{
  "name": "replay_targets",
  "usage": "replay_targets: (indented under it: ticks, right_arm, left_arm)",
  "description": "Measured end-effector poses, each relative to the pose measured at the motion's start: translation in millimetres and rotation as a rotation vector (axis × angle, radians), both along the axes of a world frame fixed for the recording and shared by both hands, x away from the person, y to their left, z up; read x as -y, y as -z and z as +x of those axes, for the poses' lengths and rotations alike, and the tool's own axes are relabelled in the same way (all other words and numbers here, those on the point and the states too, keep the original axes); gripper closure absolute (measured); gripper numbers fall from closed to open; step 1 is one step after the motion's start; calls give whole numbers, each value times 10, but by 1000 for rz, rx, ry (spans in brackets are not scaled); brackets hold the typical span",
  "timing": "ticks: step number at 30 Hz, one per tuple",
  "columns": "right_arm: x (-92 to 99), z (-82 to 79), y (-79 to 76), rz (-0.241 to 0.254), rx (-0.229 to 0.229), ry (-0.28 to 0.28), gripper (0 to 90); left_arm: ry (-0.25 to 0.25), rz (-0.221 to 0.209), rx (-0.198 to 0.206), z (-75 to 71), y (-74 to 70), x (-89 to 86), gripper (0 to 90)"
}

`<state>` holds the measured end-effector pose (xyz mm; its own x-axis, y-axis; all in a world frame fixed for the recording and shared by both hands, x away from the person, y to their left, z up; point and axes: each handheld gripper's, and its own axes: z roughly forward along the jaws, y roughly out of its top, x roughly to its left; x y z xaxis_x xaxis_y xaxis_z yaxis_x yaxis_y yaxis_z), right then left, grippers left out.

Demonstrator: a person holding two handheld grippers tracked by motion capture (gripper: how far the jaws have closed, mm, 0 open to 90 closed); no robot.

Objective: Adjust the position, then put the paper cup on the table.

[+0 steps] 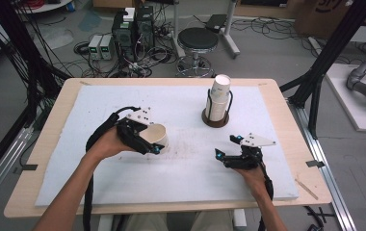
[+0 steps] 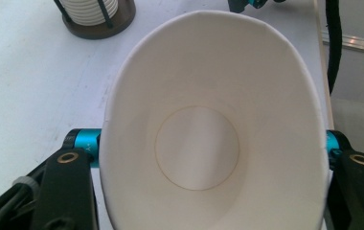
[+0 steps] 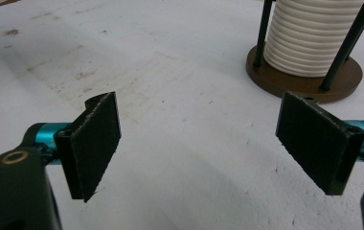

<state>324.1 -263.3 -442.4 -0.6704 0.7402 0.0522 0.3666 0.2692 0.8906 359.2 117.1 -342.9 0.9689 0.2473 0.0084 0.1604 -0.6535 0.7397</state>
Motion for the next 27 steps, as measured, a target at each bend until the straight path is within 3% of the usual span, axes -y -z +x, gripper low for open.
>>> replay_targets:
  ticks: [17,27]
  right_arm:
    - [-5,9,76,-13,-11,12,158]
    - [4,1,79,-7,-12,14,158]
  left_arm:
    - [-1,62,-6,53,43,19,344]
    - [-4,63,-5,58,52,26,345]
